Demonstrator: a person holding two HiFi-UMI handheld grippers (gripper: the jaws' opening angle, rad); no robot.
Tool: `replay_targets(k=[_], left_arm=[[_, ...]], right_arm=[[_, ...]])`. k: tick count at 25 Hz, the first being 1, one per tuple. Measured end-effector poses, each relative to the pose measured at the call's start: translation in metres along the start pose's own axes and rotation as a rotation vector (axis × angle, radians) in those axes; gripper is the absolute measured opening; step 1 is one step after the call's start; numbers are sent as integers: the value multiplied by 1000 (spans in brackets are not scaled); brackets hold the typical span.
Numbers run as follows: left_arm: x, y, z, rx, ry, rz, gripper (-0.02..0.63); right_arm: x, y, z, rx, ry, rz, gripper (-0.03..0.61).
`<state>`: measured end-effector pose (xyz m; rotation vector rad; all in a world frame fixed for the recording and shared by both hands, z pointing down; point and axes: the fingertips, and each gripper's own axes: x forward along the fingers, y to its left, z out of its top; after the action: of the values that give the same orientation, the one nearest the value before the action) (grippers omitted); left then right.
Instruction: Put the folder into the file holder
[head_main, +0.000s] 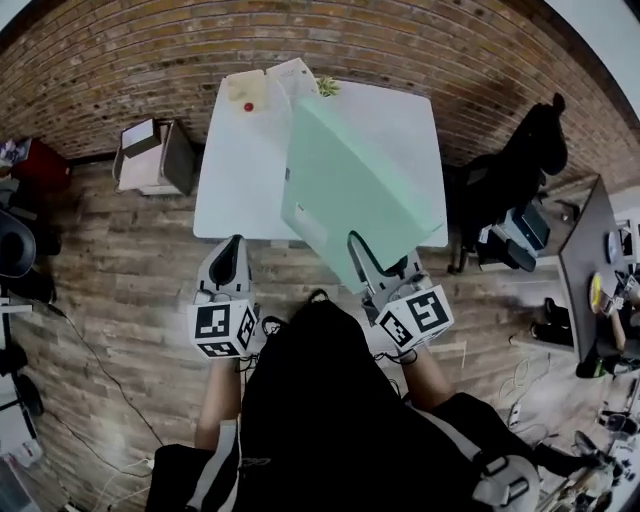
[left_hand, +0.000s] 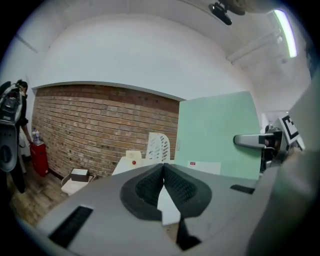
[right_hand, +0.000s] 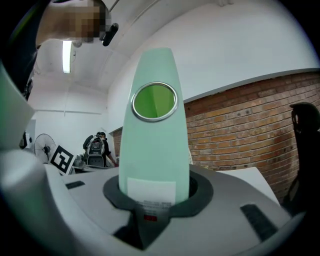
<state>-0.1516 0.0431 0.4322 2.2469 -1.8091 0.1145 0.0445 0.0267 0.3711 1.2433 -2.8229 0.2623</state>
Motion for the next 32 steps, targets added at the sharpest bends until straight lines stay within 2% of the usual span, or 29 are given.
replay_targets(k=[4,9,15,20,32], left_arm=[[48,-14,8,12,10,-72,23],[101,-35,15,56,34,-133,23],[153,-47,18,91,79,-160,23],[171,-54,13,112,92,-158,23],[223,-20,13,114,135,-191,23]], right_arm=[[-2,-31,10,0,-11,-70,135],[2,-61,22,9,-32,-68,135],[6,-95,35,-8,-67,-91,135],[13,-116,33,-5,-86,-92,135],[62,-134,28,-28,-28,-130,135]])
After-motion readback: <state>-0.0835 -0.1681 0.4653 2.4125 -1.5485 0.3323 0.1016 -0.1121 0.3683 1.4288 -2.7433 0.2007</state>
